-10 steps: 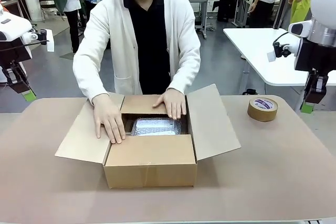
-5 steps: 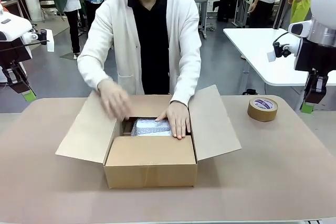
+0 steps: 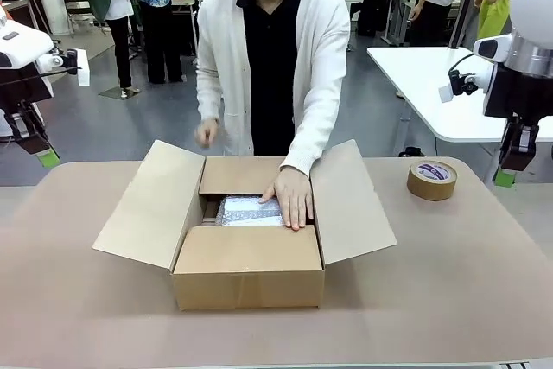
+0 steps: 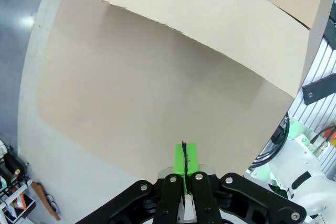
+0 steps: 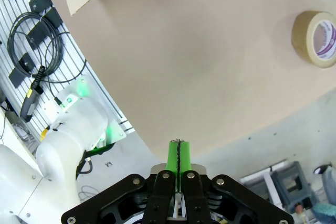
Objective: Wrap the clocks to prevent damage.
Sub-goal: Push the right (or left) flap of the Package Box to close it.
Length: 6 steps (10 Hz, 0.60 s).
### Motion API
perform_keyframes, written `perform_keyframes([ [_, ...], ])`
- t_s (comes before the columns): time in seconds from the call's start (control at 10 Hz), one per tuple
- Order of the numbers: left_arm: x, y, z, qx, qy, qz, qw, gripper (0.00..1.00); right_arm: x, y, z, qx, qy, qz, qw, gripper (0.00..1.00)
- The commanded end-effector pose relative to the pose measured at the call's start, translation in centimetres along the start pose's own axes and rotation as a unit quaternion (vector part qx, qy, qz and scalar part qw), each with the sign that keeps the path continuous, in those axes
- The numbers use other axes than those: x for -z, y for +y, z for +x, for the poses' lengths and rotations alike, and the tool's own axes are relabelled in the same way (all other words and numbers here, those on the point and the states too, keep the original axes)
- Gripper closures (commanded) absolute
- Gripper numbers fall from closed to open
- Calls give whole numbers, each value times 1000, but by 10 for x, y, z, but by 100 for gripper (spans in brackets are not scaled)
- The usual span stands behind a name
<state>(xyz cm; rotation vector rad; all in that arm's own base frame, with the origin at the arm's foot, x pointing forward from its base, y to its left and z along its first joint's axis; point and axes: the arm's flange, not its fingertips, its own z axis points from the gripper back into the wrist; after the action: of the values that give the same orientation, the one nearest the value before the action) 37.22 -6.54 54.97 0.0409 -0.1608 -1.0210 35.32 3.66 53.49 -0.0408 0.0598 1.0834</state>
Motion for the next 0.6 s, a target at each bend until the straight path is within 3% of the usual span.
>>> perform_keyframes([
  [0.0,1,0,1,-5,-4,4,1000,100,3,2,-1,1,-4,4,1000,99],
  [0.5,0,0,0,0,0,0,1000,100,3,2,-1,1,-4,4,1000,99],
])
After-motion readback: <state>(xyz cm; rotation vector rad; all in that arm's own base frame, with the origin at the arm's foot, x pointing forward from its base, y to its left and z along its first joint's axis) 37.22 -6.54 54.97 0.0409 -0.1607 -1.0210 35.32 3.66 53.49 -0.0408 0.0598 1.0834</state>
